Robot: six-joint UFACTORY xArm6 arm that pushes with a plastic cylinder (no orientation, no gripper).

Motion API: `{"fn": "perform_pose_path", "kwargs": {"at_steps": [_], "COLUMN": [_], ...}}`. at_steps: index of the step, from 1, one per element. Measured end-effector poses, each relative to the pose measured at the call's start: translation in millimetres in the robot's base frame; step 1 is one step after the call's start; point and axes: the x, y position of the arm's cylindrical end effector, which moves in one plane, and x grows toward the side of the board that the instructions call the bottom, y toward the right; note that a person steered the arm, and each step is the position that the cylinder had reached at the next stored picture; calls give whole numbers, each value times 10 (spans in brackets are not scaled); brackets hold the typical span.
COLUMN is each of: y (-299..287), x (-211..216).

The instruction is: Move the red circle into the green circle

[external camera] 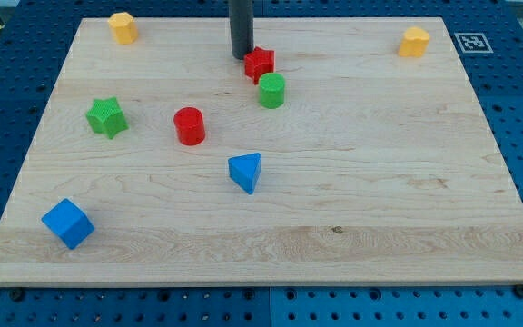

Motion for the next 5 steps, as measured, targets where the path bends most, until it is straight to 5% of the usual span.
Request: {"fn": "perform_pose_path", "kwargs": {"at_steps": [3,5], "y": [225,-564], "x": [300,389]}}
